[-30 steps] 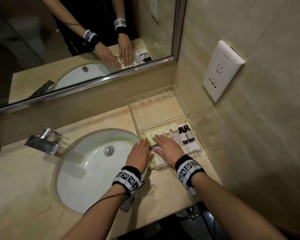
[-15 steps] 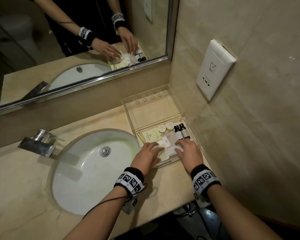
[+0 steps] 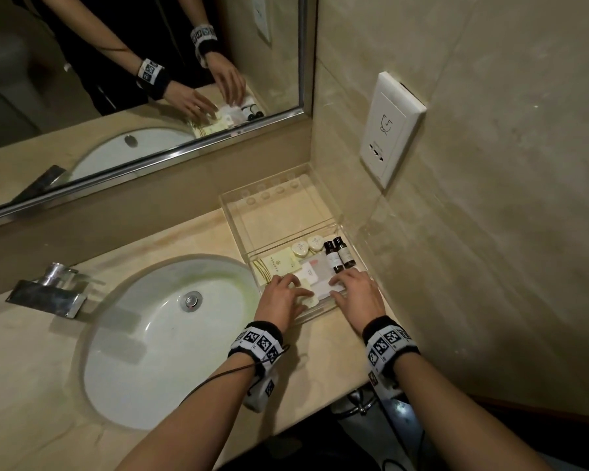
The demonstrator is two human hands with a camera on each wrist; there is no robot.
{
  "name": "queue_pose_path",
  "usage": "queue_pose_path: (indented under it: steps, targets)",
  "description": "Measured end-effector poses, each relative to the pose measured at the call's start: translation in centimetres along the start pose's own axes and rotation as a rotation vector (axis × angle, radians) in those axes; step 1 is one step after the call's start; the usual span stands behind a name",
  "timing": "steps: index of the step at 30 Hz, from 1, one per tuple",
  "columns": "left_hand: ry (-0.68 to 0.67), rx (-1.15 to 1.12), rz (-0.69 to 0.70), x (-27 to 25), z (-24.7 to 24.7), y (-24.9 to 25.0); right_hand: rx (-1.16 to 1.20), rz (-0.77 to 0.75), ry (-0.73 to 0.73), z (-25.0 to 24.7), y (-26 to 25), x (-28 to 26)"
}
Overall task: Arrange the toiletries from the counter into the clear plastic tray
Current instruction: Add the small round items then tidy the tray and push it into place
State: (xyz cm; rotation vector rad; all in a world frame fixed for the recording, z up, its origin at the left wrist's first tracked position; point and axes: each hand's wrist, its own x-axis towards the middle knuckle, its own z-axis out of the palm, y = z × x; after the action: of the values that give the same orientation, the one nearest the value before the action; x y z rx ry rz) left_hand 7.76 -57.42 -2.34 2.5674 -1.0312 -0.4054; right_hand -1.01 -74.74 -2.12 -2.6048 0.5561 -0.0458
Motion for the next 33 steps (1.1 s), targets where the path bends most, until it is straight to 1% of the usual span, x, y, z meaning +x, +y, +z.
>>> queue_pose_path:
  steps: [2,4,6,8,10,12,14,15,16,18,20,22,24,27,30,33]
  targets:
    - [0.008,-0.041,0.003,-0.1,-0.5,-0.2,0.026,0.007,0.018,-0.2,0.1,-0.1]
    - [0.081,-0.119,-0.013,-0.6,-0.9,-0.7,0.062,0.014,0.042,-0.6,0.1,-0.2]
    - [0.158,-0.202,-0.068,-1.5,-1.4,-1.4,0.113,0.039,0.06,-0.9,0.2,-0.4]
    - [0.219,-0.276,-0.165,-2.5,-1.6,-2.4,0.168,0.121,0.051,-1.1,0.2,-0.8]
    - [0.264,-0.403,-0.317,-3.3,-1.5,-3.4,0.242,0.265,0.024,-0.9,0.4,-1.2]
    - [0.271,-0.563,-0.498,-3.9,-1.2,-4.0,0.373,0.457,-0.008,-0.3,0.8,-1.2]
    - [0.219,-0.695,-0.652,-4.4,-0.9,-4.1,0.606,0.672,-0.073,0.6,1.0,-1.1]
    - [0.178,-0.765,-0.71,-4.7,-0.7,-4.2,0.714,0.749,-0.12,1.1,1.2,-1.0]
    - [0.133,-0.833,-0.753,-4.9,-0.5,-4.1,0.794,0.794,-0.155,1.4,1.3,-0.9]
    - [0.072,-0.943,-0.788,-5.2,0.0,-4.1,0.823,0.831,-0.183,2.2,1.7,-0.7]
    - [0.038,-0.995,-0.783,-5.4,0.5,-4.1,0.78,0.852,-0.157,2.9,1.9,-0.6]
    - [0.003,-0.99,-0.774,-5.4,1.1,-4.1,0.812,0.874,-0.098,2.9,1.7,-0.5]
    - [-0.018,-0.971,-0.782,-5.5,1.4,-3.8,0.924,0.897,-0.073,2.9,1.4,-0.5]
    - [-0.013,-1.0,-0.824,-5.4,1.4,-3.3,1.006,0.913,-0.055,3.1,1.4,-0.3]
    - [-0.026,-1.13,-0.873,-5.3,1.7,-2.9,1.036,0.911,-0.034,3.3,1.4,-0.4]
    - [0.02,-1.225,-0.901,-5.2,2.1,-2.7,1.017,0.884,-0.028,3.5,1.6,-0.4]
